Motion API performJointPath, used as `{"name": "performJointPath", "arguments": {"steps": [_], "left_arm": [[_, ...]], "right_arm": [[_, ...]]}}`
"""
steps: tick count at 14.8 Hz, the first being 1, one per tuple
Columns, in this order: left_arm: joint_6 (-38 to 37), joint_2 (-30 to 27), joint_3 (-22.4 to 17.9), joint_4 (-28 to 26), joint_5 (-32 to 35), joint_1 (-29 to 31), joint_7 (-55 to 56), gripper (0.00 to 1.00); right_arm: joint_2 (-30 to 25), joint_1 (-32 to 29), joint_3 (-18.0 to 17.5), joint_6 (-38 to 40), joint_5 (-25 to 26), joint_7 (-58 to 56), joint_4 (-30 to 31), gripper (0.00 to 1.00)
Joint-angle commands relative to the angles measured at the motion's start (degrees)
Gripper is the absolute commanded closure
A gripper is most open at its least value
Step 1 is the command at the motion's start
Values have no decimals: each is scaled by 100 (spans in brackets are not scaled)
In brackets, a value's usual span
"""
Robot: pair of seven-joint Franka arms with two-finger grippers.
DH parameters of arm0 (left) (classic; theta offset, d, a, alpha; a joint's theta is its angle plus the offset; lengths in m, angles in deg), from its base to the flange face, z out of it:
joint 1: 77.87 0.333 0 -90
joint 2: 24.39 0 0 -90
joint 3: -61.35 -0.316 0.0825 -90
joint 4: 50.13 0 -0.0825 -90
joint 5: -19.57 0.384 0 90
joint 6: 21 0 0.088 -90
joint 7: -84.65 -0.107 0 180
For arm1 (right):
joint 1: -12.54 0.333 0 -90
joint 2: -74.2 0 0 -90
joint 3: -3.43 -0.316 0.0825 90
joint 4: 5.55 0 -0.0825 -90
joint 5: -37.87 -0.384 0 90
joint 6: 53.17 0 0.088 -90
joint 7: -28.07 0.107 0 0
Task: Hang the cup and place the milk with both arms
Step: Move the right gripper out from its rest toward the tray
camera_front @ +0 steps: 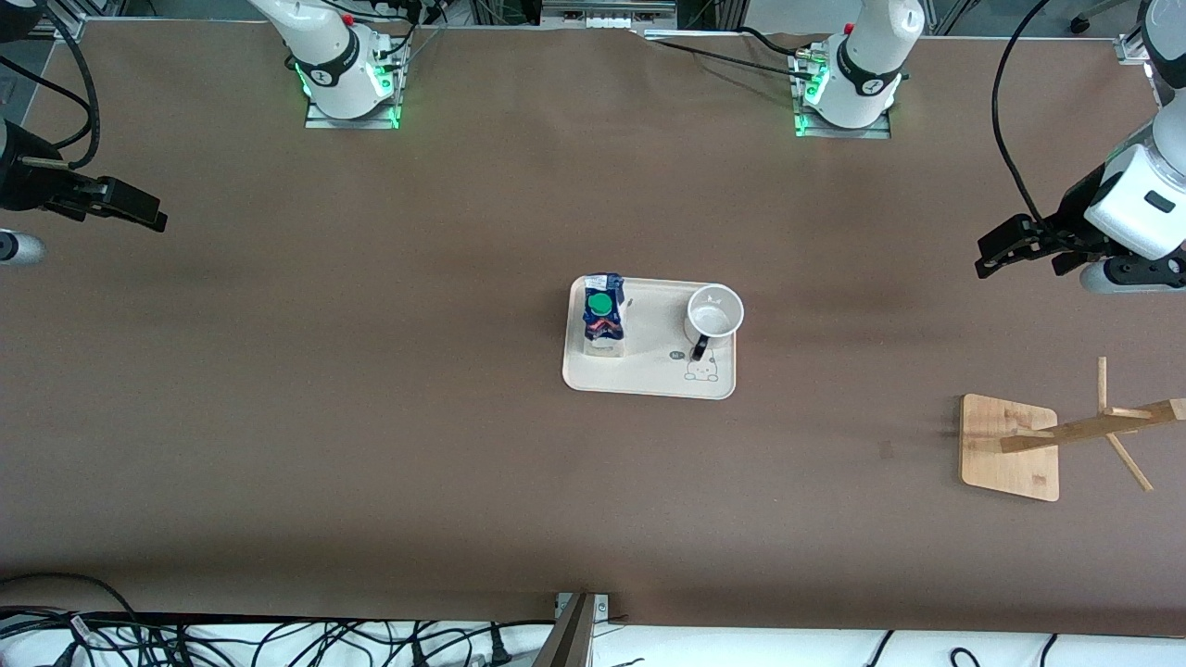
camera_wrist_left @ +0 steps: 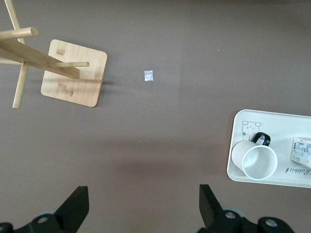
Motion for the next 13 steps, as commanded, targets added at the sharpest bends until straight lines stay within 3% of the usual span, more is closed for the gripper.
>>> {"name": "performJointPath", "arguments": {"steps": [1, 13], "left_arm": [[-57, 80, 17, 164, 135, 11, 60, 0], [-57, 80, 17, 164, 135, 11, 60, 0]], "right_arm": [[-74, -40, -16, -48, 13, -84, 80, 0], [23, 12, -52, 14, -31, -128, 80, 0]]}}
